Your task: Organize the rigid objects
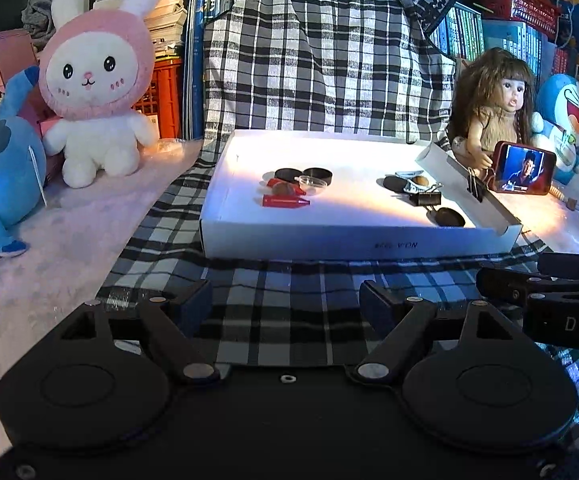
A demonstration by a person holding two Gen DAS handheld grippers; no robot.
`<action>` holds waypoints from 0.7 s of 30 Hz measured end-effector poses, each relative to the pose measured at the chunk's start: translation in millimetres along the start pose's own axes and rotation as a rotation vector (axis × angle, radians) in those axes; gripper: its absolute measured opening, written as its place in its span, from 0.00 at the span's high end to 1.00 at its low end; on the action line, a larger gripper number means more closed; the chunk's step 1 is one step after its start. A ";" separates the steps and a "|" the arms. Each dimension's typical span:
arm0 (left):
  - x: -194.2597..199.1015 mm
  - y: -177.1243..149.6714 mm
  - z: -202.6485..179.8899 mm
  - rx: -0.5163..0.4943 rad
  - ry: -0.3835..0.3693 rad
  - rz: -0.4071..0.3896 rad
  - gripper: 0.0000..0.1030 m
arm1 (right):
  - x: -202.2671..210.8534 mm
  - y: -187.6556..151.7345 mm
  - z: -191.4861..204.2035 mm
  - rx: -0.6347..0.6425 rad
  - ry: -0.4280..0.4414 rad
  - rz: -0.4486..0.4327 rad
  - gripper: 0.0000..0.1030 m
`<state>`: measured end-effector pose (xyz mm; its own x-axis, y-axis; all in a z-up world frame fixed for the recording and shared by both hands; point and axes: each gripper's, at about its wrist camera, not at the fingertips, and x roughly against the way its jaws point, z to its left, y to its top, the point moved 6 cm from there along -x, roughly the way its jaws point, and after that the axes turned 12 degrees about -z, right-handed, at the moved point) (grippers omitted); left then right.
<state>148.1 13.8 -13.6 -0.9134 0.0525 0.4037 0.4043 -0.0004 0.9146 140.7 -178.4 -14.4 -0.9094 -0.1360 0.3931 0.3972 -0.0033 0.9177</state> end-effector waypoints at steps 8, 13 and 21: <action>-3.5 -13.5 0.4 -0.002 0.013 0.029 0.23 | -2.8 -14.2 -2.1 -0.012 -0.006 0.030 0.16; -8.6 -20.3 0.0 -0.005 0.024 0.049 0.22 | -6.4 -20.4 -3.7 -0.020 -0.012 0.044 0.15; -13.7 -24.8 -3.5 -0.030 0.038 0.056 0.17 | -13.6 -30.2 -4.1 -0.019 -0.019 0.065 0.12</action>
<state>150.4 9.6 -41.8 -0.8907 0.0138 0.4544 0.4538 -0.0320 0.8905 141.6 -180.5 -47.7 -0.8836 -0.1173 0.4534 0.4580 -0.0139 0.8889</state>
